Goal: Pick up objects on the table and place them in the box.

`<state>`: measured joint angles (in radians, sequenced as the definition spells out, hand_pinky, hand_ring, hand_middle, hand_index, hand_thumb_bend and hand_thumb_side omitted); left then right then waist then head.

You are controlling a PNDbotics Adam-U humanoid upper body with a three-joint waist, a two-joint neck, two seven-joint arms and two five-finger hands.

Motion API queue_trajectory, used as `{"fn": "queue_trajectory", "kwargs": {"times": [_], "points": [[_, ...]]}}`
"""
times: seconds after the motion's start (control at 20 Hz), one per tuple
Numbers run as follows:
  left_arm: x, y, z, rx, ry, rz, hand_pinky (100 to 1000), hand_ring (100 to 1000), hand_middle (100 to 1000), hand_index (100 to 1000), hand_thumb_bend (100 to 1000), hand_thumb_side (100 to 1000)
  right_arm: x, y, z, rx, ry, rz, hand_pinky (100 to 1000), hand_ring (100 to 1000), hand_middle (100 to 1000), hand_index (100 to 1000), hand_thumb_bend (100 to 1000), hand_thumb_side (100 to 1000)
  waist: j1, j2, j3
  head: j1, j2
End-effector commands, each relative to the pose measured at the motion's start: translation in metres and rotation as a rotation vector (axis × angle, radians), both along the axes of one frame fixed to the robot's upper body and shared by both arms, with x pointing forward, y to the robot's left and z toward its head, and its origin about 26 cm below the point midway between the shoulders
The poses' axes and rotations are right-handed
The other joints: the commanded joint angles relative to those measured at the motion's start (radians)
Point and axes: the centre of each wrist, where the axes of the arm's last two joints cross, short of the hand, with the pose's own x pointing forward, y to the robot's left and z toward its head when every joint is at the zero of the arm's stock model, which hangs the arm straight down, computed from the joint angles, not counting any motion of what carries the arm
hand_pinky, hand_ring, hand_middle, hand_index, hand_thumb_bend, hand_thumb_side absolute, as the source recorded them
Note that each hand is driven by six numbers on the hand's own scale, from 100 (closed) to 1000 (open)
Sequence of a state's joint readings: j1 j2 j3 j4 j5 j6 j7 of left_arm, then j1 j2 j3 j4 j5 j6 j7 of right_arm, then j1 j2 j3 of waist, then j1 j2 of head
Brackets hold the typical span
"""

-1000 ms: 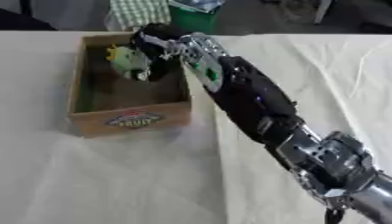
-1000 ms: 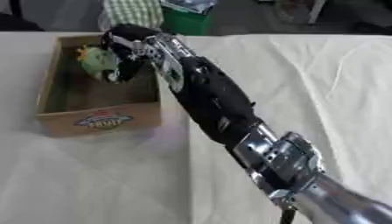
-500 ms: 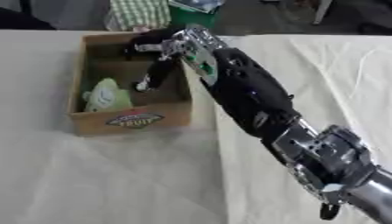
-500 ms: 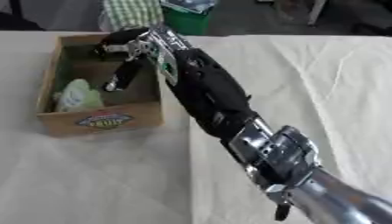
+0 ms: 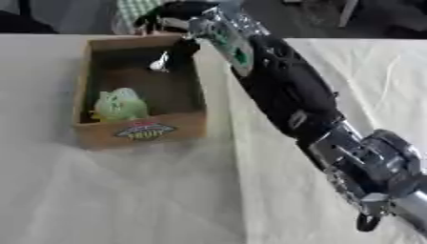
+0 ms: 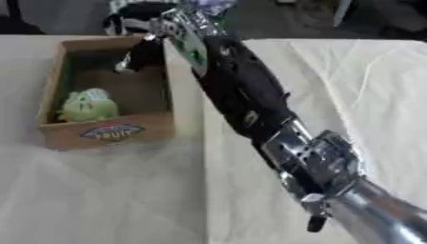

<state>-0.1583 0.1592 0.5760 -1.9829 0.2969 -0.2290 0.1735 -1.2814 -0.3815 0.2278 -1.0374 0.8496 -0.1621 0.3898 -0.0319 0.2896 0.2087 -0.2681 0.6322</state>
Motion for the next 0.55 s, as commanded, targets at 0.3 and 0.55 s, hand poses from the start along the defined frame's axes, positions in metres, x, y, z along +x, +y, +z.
{"fn": "queue_trajectory", "kwargs": {"times": [0.3,0.55], "points": [[-0.005,0.005,0.01,0.04,-0.013,0.027,737,539,517,696,100,566,-0.078,-0.058,0.059,0.299,-0.387,-0.06,836,789,746,877,100,622,0.019,-0.029,-0.016,0.041,0.016],[-0.006,0.006,0.009,0.041,-0.012,0.033,734,539,516,696,100,569,-0.117,-0.083,0.058,0.45,-0.381,0.002,845,784,737,878,100,726,0.036,-0.039,-0.028,0.063,0.013]]}}
